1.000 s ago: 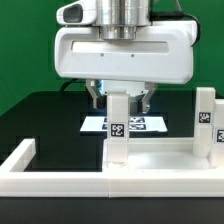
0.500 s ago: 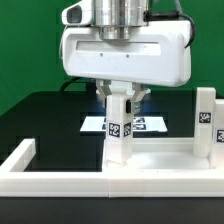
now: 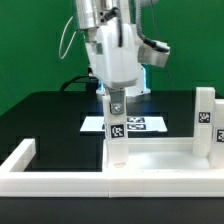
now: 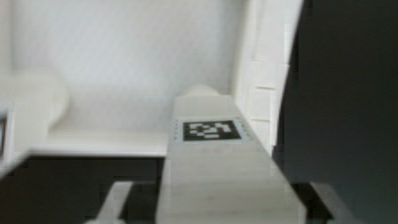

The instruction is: Assemble desk

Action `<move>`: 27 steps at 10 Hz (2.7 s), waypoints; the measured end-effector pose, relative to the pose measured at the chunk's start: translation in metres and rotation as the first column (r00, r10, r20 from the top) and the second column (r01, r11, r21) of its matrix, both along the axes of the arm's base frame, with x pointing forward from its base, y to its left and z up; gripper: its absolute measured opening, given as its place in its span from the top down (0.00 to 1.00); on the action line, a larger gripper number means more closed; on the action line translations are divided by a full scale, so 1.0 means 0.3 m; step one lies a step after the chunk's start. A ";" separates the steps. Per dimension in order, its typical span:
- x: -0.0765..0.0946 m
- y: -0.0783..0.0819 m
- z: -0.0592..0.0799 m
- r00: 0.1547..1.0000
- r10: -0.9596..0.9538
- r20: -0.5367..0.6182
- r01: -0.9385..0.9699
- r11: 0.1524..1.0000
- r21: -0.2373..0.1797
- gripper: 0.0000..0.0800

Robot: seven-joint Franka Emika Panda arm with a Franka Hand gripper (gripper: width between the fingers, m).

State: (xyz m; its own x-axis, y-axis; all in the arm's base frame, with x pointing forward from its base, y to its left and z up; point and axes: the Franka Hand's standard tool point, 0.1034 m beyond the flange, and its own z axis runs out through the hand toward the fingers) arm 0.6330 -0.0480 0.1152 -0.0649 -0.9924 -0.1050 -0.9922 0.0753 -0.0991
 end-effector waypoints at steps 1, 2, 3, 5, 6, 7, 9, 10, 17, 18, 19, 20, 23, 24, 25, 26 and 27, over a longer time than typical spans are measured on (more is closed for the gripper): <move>0.001 0.005 0.000 0.998 -0.062 -0.004 0.062 0.998 0.005 0.64; 0.001 0.003 0.000 0.999 -0.047 -0.002 0.047 0.999 0.002 0.63; 0.000 0.003 -0.002 1.000 -0.018 -0.001 0.018 1.000 -0.002 0.63; -0.006 -0.006 0.004 0.954 0.299 0.002 -0.299 0.954 -0.017 0.24; -0.003 -0.003 0.007 0.880 0.475 0.017 -0.474 0.880 -0.038 0.20; -0.009 0.011 0.002 0.755 0.656 0.017 -0.654 0.754 -0.065 0.19; -0.010 0.000 0.001 0.634 0.773 0.011 -0.769 0.632 -0.091 0.19; -0.011 -0.002 0.001 0.578 0.816 0.010 -0.811 0.576 -0.099 0.19; -0.009 0.000 -0.013 0.259 0.965 -0.038 -0.960 0.253 -0.117 0.51; -0.009 -0.001 -0.013 0.339 0.940 -0.037 -0.936 0.333 -0.111 0.51; -0.009 -0.001 -0.013 0.417 0.908 -0.036 -0.905 0.411 -0.105 0.64; -0.009 -0.001 -0.013 0.488 0.872 -0.036 -0.870 0.483 -0.099 0.64; -0.002 0.002 -0.016 0.767 0.641 -0.032 -0.641 0.763 -0.082 0.64; 0.000 0.000 -0.015 0.873 0.488 -0.025 -0.489 0.870 -0.062 0.64; 0.001 -0.007 -0.016 0.936 0.353 -0.014 -0.353 0.935 -0.036 0.64; -0.004 -0.012 -0.020 0.983 0.182 0.007 -0.182 0.983 -0.011 0.64; -0.004 0.003 -0.022 0.998 -0.069 0.014 0.069 0.998 0.008 0.64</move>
Offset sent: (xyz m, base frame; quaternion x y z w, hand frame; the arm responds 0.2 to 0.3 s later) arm 0.0000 0.0000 0.0000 0.0000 0.0000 0.0000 1.0000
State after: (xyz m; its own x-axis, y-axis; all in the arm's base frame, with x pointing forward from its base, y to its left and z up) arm 0.6316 -0.0471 0.1085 -0.1318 -0.9847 -0.1140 -0.9831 0.1445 -0.1120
